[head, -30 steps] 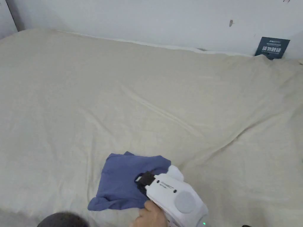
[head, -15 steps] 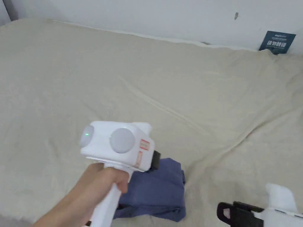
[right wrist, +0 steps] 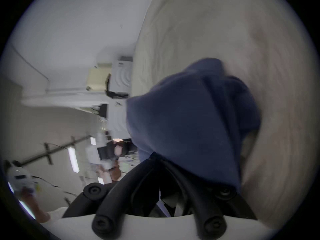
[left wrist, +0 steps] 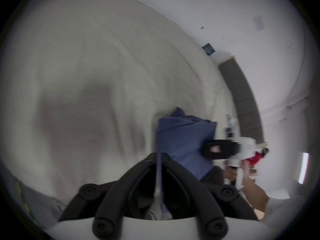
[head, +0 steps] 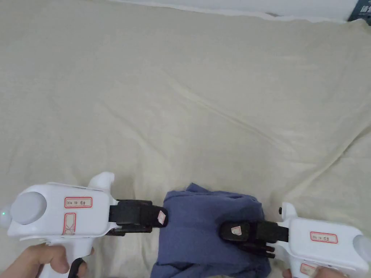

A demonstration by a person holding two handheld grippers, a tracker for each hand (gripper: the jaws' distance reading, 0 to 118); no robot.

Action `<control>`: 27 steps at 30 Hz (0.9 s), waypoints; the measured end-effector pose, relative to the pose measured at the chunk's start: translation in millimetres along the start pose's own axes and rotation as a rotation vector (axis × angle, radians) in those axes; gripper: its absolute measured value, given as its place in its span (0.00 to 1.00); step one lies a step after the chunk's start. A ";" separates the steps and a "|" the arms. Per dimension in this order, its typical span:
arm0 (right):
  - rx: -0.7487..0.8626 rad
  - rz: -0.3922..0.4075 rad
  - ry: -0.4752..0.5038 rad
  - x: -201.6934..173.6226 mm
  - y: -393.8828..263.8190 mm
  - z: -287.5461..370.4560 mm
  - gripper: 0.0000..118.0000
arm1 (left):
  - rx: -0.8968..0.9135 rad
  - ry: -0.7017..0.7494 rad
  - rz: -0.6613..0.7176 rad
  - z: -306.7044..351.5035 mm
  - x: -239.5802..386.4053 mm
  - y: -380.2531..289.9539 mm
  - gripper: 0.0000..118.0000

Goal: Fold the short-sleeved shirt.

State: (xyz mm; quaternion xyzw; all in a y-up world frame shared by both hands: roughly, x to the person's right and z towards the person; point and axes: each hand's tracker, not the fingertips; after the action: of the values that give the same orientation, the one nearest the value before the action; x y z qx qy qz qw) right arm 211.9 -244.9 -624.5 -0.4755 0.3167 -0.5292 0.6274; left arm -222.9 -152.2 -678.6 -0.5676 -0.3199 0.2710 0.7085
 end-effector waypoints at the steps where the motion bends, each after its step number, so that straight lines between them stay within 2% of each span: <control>1: 0.019 -0.024 0.024 2.2 0.4 3.6 0.01 | -0.027 -0.036 0.009 -9.2 -4.3 0.7 1.00; 2: 0.041 -0.041 0.007 3.5 0.6 6.0 0.01 | 0.033 -0.100 0.025 -13.0 -14.7 3.0 1.00; 4: 0.039 -0.038 0.016 3.5 -2.3 8.4 0.01 | -0.027 -0.176 0.083 -37.6 -26.3 -4.5 1.00; 9: 0.046 -0.054 0.019 0.0 -4.4 6.4 0.01 | -0.070 -0.355 0.056 -67.1 -13.9 -3.8 1.00; 12: 0.047 -0.050 -0.001 -7.5 -6.0 5.5 0.01 | -0.040 -0.343 0.031 -74.9 -16.3 2.0 0.99; 13: 0.047 -0.048 -0.017 -12.4 -6.2 6.2 0.01 | -0.037 -0.343 0.059 -74.4 -17.3 3.6 0.94; 14: 0.053 -0.037 -0.045 -18.6 -7.3 7.5 0.01 | -0.046 -0.320 0.083 -70.2 -14.3 5.9 0.73; 15: 0.066 -0.012 -0.068 -24.9 -8.3 11.6 0.01 | -0.018 -0.230 0.060 -65.4 -12.5 4.2 0.16; 16: 0.070 0.011 -0.082 -31.5 -9.1 14.7 0.01 | 0.014 -0.123 0.008 -59.7 -17.6 2.8 0.17; 18: 0.059 0.052 -0.141 -41.0 -8.6 20.9 0.01 | -0.044 -0.215 0.065 -50.9 -19.8 5.2 0.17; 20: 0.074 0.079 -0.180 -49.2 -8.3 30.3 0.01 | -0.017 -0.153 -0.022 -28.4 -12.5 9.1 0.17; 22: 0.098 0.077 -0.185 -55.3 -6.7 38.5 0.01 | -0.001 -0.114 -0.030 4.4 -22.0 22.2 0.17; 25: 0.151 0.095 -0.204 -61.8 2.0 53.9 0.01 | 0.033 0.085 -0.072 79.8 -52.9 59.3 0.17; 27: 0.178 0.098 -0.213 -66.4 9.3 62.5 0.01 | 0.038 0.226 -0.047 136.8 -74.7 88.9 0.17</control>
State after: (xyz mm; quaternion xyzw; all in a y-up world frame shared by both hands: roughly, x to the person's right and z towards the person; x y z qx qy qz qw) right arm 255.6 -164.6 -618.5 -0.4553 0.2230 -0.4706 0.7222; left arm -377.2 -103.2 -755.7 -0.5733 -0.2461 0.1946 0.7569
